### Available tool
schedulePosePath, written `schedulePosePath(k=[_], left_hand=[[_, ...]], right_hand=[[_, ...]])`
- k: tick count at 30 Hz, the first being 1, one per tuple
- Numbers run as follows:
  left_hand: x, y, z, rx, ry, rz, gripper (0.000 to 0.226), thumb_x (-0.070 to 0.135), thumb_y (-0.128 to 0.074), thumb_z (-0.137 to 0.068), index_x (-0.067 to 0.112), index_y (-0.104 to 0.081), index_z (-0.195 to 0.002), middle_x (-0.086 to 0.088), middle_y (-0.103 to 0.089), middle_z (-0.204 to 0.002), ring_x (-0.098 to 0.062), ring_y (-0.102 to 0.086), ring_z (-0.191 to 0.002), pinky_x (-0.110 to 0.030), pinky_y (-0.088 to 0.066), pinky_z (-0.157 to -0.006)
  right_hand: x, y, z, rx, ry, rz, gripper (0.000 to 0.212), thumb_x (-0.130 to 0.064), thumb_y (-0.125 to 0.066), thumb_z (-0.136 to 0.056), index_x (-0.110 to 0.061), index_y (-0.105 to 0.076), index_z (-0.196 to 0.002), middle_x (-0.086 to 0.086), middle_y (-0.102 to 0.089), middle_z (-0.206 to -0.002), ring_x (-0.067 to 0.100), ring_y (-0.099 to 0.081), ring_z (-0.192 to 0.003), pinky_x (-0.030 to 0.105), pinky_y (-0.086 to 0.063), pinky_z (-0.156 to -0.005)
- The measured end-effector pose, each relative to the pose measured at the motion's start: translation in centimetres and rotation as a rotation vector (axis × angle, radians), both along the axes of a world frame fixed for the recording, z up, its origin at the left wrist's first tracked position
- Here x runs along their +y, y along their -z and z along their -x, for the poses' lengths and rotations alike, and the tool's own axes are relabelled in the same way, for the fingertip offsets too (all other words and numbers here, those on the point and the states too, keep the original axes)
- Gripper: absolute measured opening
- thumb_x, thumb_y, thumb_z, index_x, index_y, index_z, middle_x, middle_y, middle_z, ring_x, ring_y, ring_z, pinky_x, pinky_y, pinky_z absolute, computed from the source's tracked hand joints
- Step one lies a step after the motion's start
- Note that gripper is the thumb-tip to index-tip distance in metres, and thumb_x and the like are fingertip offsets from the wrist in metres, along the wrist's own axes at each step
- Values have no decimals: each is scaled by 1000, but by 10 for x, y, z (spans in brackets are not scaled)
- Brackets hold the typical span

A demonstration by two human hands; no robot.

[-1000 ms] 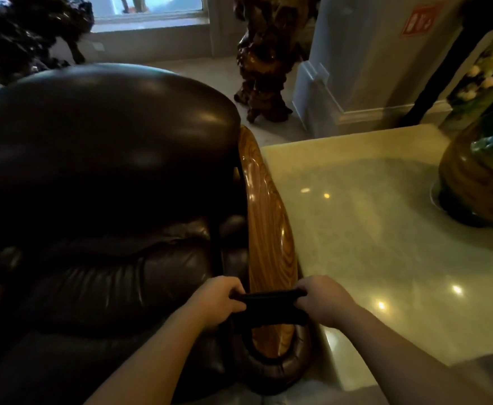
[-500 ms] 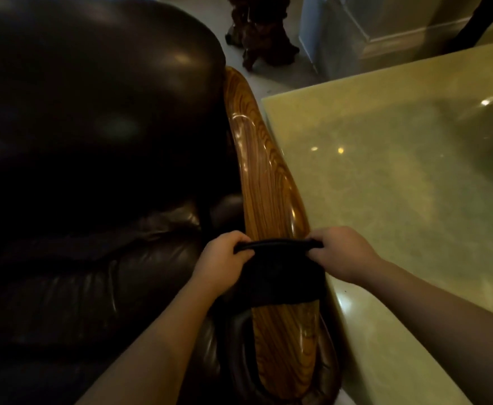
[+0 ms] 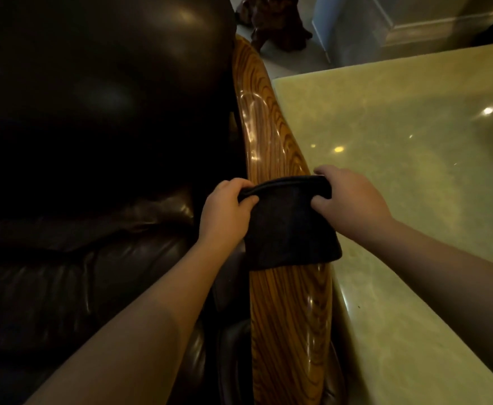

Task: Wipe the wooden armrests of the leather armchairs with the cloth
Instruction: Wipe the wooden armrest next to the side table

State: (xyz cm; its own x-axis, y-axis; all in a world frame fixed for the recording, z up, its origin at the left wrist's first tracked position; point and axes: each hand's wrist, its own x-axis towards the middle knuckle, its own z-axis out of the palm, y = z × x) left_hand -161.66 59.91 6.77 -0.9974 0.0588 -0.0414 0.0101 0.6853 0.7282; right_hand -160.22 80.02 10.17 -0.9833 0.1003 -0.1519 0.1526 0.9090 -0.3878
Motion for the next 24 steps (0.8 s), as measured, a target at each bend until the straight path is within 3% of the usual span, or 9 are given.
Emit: schedulePosePath(k=[2, 5, 7, 9, 12, 16, 19, 24], left_hand=[[-1, 4, 0, 11, -3, -40, 22, 23, -63, -89, 26, -62, -111, 15, -51, -97, -1, -52, -89, -11, -37, -68], [-1, 6, -1, 17, 11, -81, 27, 23, -62, -89, 27, -58, -116, 14, -51, -103, -4, -55, -95, -14, -44, -74], [-1, 3, -4, 61, 31, -13, 37, 23, -62, -89, 24, -53, -125, 9, -50, -112, -7, -54, -99, -21, -48, -80], [-3, -1, -7, 247, 97, 203, 43, 21, -63, -88, 16, -50, -129, -3, -49, -121, -15, -51, -106, -29, -48, -85], [-2, -2, -15, 495, 332, 352, 39, 16, -58, -90, 7, -52, -127, -16, -49, -129, -27, -47, -121, -43, -46, -97], [1, 8, -31, 388, 658, 390, 46, 18, -44, -96, 6, -37, -141, -18, -36, -148, -29, -29, -140, -47, -37, -107], [-11, 15, -31, 356, 719, 454, 51, 25, -34, -99, 11, -19, -146, -13, -21, -156, -24, -14, -145, -46, -26, -114], [-16, 24, -30, 336, 694, 504, 55, 31, -27, -100, 6, -16, -148, -14, -14, -156, -22, -11, -145, -43, -20, -116]], right_hand=[[-1, 4, -10, 159, -71, -161, 62, -27, -65, -81, -16, -47, -139, 13, -54, -131, 36, -47, -119, 48, -43, -93], [-7, 11, -22, 353, -368, -225, 60, -33, -62, -84, -15, -50, -140, 16, -48, -144, 39, -40, -131, 54, -39, -100], [-11, 20, -26, 335, -570, -249, 58, -40, -52, -89, -16, -49, -142, 15, -42, -150, 36, -36, -138, 51, -34, -106], [-15, 29, -30, 266, -675, -295, 59, -45, -43, -93, -17, -45, -144, 13, -37, -154, 34, -29, -143, 49, -25, -114], [-17, 41, -35, 230, -702, -302, 57, -47, -36, -97, -18, -41, -146, 13, -31, -156, 31, -19, -147, 48, -16, -119], [-16, 53, -37, 237, -683, -250, 57, -48, -34, -99, -18, -36, -149, 10, -30, -157, 25, -10, -150, 48, -13, -120], [-17, 56, -36, 255, -672, -230, 59, -48, -36, -98, -19, -34, -150, 8, -30, -158, 23, -10, -150, 47, -12, -120], [-15, 58, -33, 273, -671, -211, 60, -48, -32, -99, -18, -33, -151, 6, -23, -160, 23, -9, -150, 47, -12, -120]])
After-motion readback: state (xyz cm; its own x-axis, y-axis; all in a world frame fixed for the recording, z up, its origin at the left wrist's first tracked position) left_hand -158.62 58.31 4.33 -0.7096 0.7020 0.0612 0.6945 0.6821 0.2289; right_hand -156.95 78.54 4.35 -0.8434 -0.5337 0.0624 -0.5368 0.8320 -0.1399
